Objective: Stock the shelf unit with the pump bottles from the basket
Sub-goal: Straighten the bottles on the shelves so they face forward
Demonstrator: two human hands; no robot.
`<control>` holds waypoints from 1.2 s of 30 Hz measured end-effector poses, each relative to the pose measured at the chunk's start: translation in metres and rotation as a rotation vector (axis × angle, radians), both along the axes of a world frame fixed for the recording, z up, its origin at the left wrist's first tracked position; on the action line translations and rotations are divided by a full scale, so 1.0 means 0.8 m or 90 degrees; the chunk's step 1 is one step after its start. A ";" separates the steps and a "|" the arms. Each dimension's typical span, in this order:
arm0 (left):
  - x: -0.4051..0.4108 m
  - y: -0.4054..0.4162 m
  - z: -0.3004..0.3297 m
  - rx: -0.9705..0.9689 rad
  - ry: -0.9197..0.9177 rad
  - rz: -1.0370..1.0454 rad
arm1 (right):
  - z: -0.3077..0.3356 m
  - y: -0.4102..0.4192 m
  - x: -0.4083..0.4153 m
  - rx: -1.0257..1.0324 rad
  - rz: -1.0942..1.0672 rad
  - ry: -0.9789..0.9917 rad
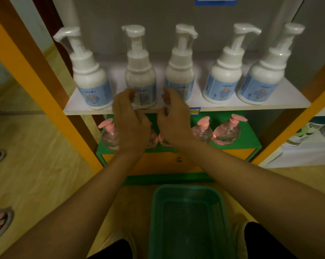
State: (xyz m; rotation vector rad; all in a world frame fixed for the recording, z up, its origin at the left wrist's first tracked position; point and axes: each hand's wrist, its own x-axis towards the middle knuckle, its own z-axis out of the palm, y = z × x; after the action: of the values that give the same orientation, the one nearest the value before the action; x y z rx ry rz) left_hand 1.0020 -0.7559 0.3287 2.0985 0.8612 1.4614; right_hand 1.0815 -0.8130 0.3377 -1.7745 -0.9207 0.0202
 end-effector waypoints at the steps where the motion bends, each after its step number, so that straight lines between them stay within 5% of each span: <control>1: 0.005 -0.004 -0.002 0.018 0.001 -0.027 | -0.001 -0.006 0.004 0.019 -0.027 -0.014; 6: 0.042 -0.030 0.005 -0.074 0.018 -0.145 | -0.005 -0.032 0.036 0.035 -0.130 -0.052; 13: 0.081 -0.023 0.013 -0.257 0.076 -0.196 | -0.001 -0.040 0.077 -0.069 -0.062 -0.041; 36: 0.082 -0.035 0.016 -0.173 0.109 -0.196 | 0.005 -0.058 0.089 -0.053 0.021 -0.052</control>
State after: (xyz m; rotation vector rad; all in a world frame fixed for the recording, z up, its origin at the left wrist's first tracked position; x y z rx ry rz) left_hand 1.0677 -0.7841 0.3418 2.0596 0.7113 0.9623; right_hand 1.1528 -0.8595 0.3419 -1.8484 -1.0219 0.0073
